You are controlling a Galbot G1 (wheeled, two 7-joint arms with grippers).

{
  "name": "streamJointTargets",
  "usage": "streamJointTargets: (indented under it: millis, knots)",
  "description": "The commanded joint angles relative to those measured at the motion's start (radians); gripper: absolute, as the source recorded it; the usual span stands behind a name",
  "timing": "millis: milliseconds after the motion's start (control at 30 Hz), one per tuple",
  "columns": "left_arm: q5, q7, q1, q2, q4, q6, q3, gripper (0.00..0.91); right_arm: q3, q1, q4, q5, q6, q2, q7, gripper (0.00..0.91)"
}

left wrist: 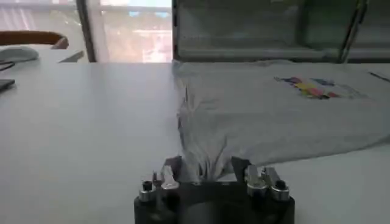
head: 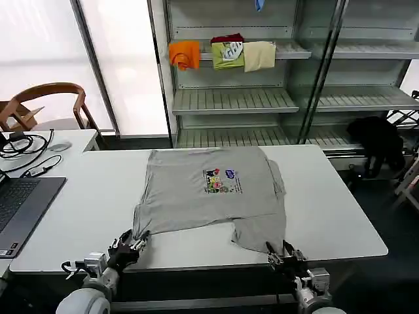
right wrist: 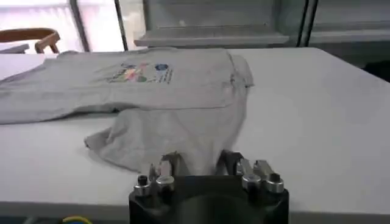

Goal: Fold and organize the clothes.

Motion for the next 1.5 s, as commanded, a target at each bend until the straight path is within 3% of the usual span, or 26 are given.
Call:
streamJointTargets:
  millis: [33, 333, 500, 567, 667, 800, 1200, 1500]
  knots:
    - [0.031, -0.002, 0.005, -0.006, 0.019, 0.003, 0.016, 0.000, -0.001, -0.005, -0.016, -0.005, -0.006, -0.001, -0.004, 0.000]
    - [0.027, 0.005, 0.004, -0.004, 0.005, -0.038, 0.014, 0.000, -0.010, 0.004, -0.014, 0.015, 0.045, 0.006, -0.001, 0.000]
    - [-0.074, 0.070, -0.022, -0.007, -0.035, -0.142, -0.028, 0.000, -0.015, 0.033, -0.037, 0.066, 0.303, 0.036, -0.008, 0.000]
    - [-0.131, 0.072, -0.065, -0.021, -0.037, -0.147, -0.049, 0.000, -0.014, 0.066, -0.049, 0.076, 0.356, 0.058, -0.005, 0.000]
    - [-0.216, 0.065, -0.130, -0.033, -0.025, -0.143, -0.070, 0.000, -0.010, 0.128, -0.059, 0.078, 0.371, 0.088, 0.001, 0.000]
    - [-0.291, 0.046, -0.238, -0.042, 0.028, -0.112, -0.073, 0.000, -0.015, 0.262, -0.112, 0.052, 0.336, 0.106, 0.015, 0.000]
    - [-0.232, 0.005, -0.475, -0.051, 0.284, -0.088, -0.020, 0.000, -0.023, 0.695, -0.528, -0.049, 0.353, 0.151, 0.048, 0.000]
    - [-0.169, 0.008, -0.499, -0.061, 0.374, -0.087, 0.005, 0.010, -0.018, 0.824, -0.707, -0.085, 0.341, 0.177, 0.056, 0.000]
